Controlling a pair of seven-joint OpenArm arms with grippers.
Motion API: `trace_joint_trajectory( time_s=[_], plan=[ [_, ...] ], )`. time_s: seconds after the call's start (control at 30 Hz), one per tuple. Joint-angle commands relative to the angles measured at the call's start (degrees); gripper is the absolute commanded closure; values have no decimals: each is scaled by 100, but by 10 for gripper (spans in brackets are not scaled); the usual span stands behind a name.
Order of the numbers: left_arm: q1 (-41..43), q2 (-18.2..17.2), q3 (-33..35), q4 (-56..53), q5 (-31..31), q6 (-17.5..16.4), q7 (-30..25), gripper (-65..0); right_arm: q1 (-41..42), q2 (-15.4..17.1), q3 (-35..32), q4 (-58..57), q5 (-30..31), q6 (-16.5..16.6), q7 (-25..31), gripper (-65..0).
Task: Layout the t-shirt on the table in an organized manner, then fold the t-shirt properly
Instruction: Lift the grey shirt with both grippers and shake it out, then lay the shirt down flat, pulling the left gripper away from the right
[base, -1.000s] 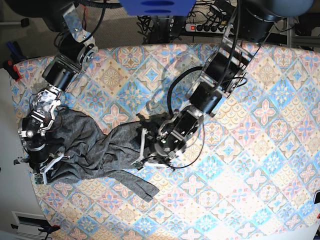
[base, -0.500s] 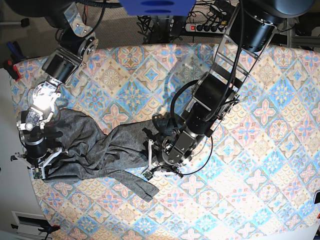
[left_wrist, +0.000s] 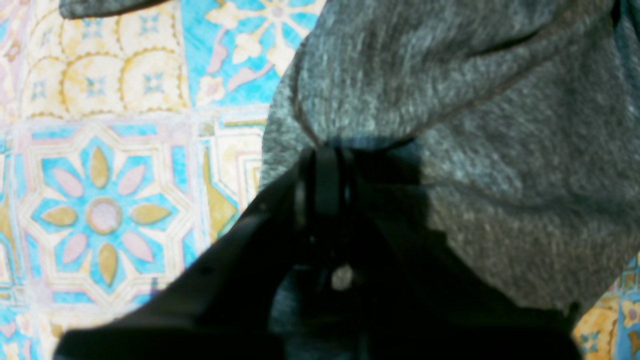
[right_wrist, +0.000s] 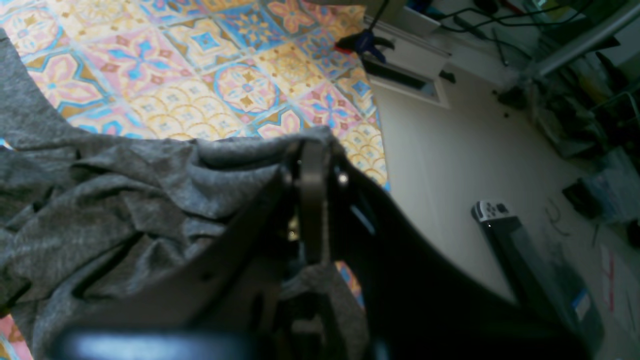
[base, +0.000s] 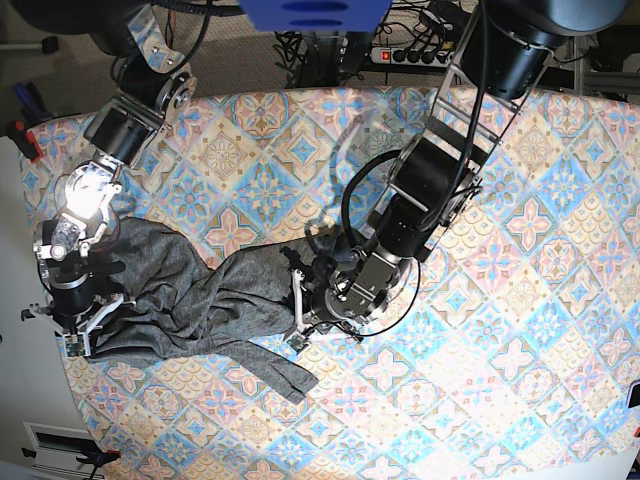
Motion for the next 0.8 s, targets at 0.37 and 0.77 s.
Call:
trace_joint_trajectory(
  time_s=[0.37, 0.77],
  plan=[
    [-191, -517, -1336, 3687, -941, 46, 2278, 0, 195, 80, -9, 67, 96, -54, 170, 0],
    [-1457, -1344, -2145, 3828, -923, 301, 2858, 0, 1698, 1, 0, -838, 105, -62, -173, 0]
  ],
)
